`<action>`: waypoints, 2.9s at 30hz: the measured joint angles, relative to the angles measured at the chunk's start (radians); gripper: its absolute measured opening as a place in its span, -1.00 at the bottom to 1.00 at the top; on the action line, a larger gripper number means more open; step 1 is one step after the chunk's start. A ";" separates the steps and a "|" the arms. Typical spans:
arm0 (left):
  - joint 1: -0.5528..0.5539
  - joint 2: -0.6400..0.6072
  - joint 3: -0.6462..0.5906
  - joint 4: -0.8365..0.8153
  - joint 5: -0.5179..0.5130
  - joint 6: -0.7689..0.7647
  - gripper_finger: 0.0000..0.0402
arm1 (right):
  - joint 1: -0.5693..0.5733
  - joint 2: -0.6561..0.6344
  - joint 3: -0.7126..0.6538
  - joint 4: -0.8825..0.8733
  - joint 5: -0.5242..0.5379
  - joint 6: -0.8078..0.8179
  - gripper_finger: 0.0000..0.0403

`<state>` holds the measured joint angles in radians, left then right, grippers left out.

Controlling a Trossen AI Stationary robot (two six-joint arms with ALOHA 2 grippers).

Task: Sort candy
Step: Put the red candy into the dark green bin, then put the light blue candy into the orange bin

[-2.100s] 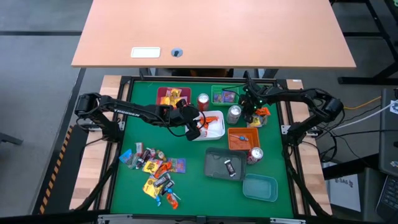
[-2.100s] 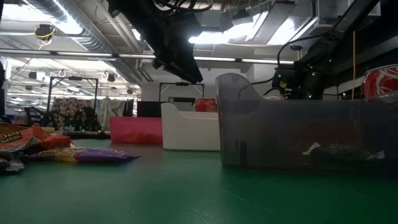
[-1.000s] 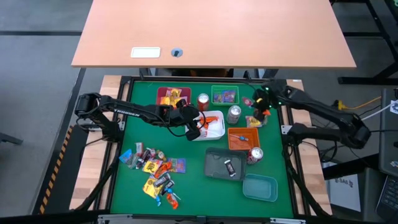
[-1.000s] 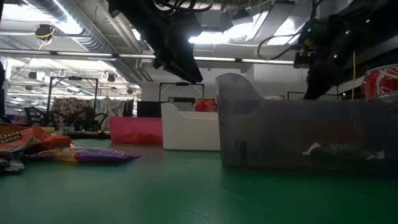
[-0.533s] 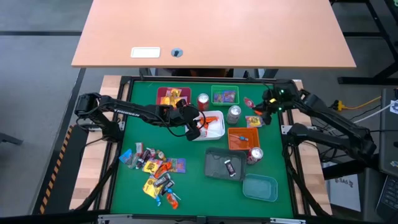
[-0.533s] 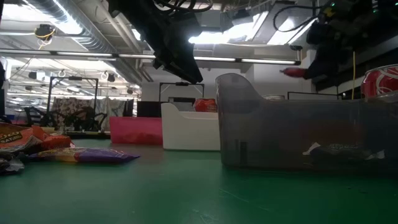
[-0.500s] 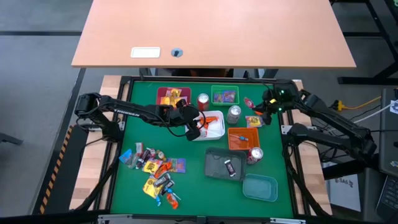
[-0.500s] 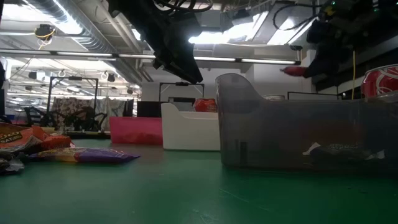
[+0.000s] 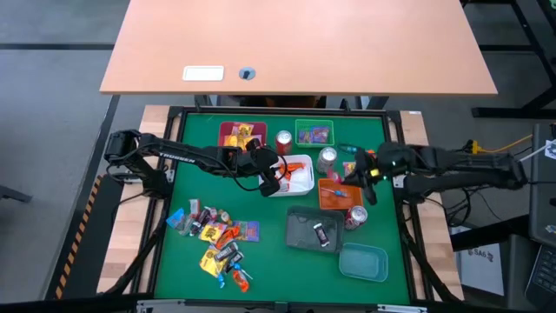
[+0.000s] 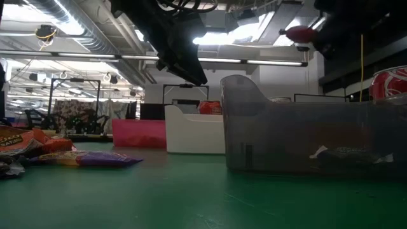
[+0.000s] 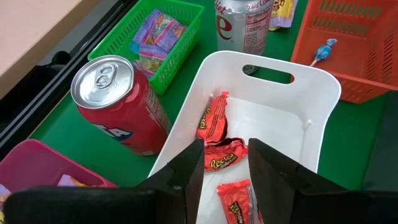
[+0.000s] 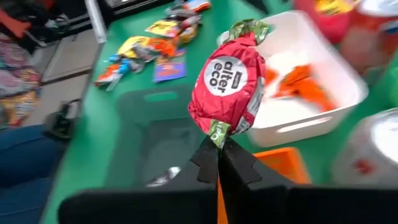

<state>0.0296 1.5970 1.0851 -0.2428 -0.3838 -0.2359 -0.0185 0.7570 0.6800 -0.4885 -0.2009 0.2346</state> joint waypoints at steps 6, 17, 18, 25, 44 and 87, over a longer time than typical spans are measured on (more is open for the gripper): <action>0.000 0.000 0.000 -0.002 0.000 0.000 -0.43 | 0.252 0.000 0.000 0.026 0.036 0.214 -1.00; 0.000 0.000 0.000 -0.003 0.000 0.002 -0.43 | 0.679 0.051 0.000 0.046 0.242 0.567 -1.00; 0.000 0.000 0.000 -0.003 0.000 0.002 -0.43 | 0.708 0.067 0.000 0.047 0.250 0.599 -1.00; 0.000 0.000 0.000 -0.003 0.000 0.002 -0.43 | 0.856 0.208 0.000 0.044 0.240 0.785 -1.00; 0.000 0.000 0.000 -0.003 0.000 0.003 -0.43 | 0.909 0.397 0.000 0.043 0.021 0.922 -0.99; -0.001 -0.234 -0.019 -0.182 0.132 0.064 -0.43 | 0.374 0.248 0.274 -0.596 0.433 0.364 -0.31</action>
<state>0.0290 1.3633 1.0664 -0.4247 -0.2520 -0.1722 0.3555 1.0050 0.9539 -1.0849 0.2320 0.5983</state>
